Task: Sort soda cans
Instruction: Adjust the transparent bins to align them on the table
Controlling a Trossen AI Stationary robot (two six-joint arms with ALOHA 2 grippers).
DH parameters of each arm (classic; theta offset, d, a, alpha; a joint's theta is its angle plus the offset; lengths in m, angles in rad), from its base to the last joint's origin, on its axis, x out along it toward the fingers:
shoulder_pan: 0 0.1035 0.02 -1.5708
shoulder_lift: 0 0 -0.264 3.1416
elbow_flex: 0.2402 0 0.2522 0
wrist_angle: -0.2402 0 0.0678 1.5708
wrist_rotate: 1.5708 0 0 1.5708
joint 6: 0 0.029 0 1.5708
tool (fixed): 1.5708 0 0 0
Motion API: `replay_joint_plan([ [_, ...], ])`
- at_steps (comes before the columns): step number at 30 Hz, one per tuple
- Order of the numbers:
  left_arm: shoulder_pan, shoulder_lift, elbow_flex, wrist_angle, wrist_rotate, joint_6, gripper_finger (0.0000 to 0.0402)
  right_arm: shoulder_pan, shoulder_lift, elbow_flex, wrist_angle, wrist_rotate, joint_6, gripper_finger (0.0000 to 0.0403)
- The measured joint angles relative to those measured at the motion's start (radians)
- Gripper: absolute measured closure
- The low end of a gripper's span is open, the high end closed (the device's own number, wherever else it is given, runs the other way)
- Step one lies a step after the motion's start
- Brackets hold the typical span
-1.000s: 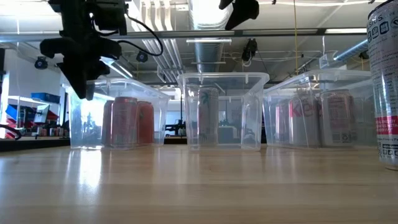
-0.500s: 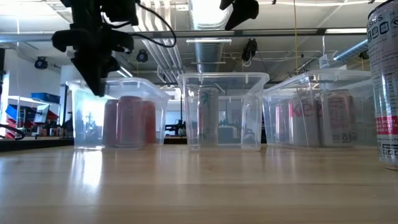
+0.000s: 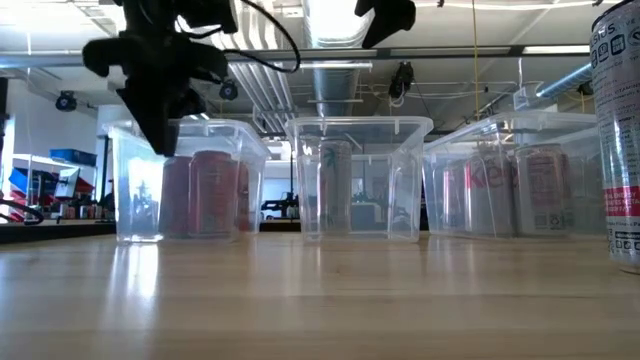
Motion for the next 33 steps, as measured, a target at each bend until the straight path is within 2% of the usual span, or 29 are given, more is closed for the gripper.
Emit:
replay_joint_plan([
  [13, -0.036, 0.034, 0.022, 0.025, 0.011, 0.079, 0.0326, 0.000, 0.000, 0.000, -0.003, 0.000, 0.019, 0.0022],
  [19, -0.037, 0.031, 0.039, 0.009, 0.024, 0.061, 0.0315, 0.000, 0.000, -0.001, -0.043, 0.000, 0.041, 0.0022],
  [22, -0.031, 0.027, 0.073, -0.023, 0.058, 0.019, 0.0288, 0.000, 0.000, -0.001, -0.053, -0.001, 0.058, 0.0022],
  [28, -0.031, 0.027, 0.182, -0.102, 0.078, -0.113, 0.0207, 0.000, -0.046, 0.030, -0.131, -0.001, 0.078, 0.0022],
  [33, -0.031, 0.026, 0.291, -0.155, -0.013, -0.180, 0.0151, -0.013, -0.126, 0.027, -0.146, 0.007, -0.007, 0.0022],
])
